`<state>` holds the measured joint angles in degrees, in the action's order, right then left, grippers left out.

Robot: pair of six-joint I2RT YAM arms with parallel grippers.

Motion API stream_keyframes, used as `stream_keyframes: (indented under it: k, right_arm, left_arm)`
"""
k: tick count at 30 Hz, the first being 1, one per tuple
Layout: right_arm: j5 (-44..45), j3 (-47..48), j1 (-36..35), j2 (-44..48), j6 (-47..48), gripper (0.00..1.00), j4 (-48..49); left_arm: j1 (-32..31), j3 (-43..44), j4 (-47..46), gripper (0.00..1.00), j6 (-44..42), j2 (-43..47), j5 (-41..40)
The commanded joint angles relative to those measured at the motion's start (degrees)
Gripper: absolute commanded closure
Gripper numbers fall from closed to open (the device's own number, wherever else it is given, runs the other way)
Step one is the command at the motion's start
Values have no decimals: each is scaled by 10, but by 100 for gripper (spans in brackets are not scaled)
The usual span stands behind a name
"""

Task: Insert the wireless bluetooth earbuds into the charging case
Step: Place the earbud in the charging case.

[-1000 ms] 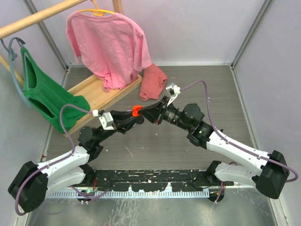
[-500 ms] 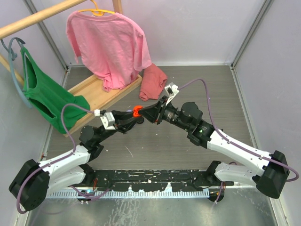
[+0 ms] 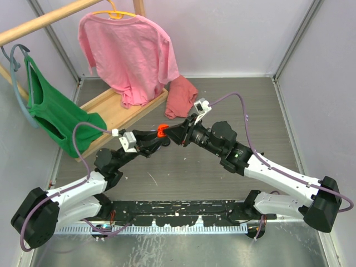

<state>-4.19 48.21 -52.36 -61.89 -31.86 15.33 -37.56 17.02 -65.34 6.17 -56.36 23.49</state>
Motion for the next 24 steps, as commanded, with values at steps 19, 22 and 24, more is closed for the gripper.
stream_keyframes:
  k: [19,22,24]
  right_arm:
    - [29,15,-12,-15,-22,77,-57]
    - [35,25,-13,-21,-25,77,-69]
    - [46,30,-14,-23,-27,77,-84]
  left_arm:
    - [-1,2,-91,96,-9,30,-31]
    - [-1,3,-85,96,-10,25,-16]
    - [-1,0,-85,96,-12,23,-21]
